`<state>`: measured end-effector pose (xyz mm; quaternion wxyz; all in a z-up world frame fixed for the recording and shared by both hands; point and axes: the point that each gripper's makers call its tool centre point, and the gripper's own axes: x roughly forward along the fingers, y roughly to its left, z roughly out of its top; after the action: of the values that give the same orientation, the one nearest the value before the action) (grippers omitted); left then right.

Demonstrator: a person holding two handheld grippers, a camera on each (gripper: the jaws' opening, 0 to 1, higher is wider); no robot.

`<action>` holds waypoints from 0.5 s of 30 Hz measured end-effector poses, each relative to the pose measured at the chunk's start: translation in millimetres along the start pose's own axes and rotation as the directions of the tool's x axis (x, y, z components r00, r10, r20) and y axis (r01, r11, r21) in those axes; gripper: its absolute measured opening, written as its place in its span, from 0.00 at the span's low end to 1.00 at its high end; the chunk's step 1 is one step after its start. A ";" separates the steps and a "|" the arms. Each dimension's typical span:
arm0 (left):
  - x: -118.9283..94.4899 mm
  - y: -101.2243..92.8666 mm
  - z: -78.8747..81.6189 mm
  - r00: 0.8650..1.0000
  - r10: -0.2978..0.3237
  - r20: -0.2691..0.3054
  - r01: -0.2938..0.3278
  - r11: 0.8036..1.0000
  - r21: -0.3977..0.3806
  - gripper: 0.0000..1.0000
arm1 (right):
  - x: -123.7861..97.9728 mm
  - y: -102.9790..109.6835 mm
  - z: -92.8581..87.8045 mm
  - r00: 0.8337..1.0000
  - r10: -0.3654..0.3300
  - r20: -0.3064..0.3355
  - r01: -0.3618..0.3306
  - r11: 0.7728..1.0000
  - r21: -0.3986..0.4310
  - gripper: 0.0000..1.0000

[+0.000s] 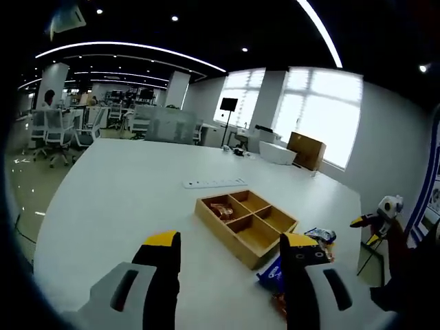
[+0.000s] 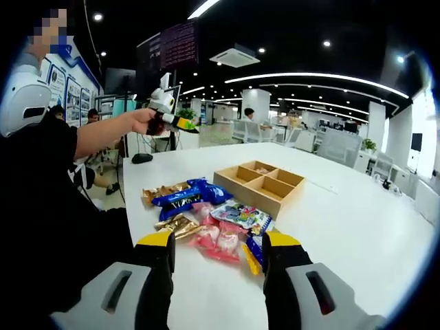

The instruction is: Pick up the scattered marshmallows, QQ candies, Oreo cookies, and mixed nuts on the table and sort them into separate containers

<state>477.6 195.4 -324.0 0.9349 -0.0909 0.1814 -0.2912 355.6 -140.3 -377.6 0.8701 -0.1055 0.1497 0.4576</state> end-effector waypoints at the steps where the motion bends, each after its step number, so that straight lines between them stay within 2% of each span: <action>1: -1.3 2.5 -0.3 1.000 0.004 -0.002 -0.004 1.000 0.004 0.63 | 0.1 -0.2 -0.3 1.000 0.000 0.000 0.000 1.000 0.000 0.47; 15: -18.1 26.5 3.7 1.000 0.014 0.000 -0.014 1.000 0.018 0.64 | -1.6 -2.9 -1.7 1.000 -0.007 0.000 0.007 1.000 0.009 0.47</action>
<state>478.7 227.6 -322.8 0.9377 -0.0809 0.1795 -0.2861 356.8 -143.7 -378.5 0.8721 -0.1020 0.1517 0.4539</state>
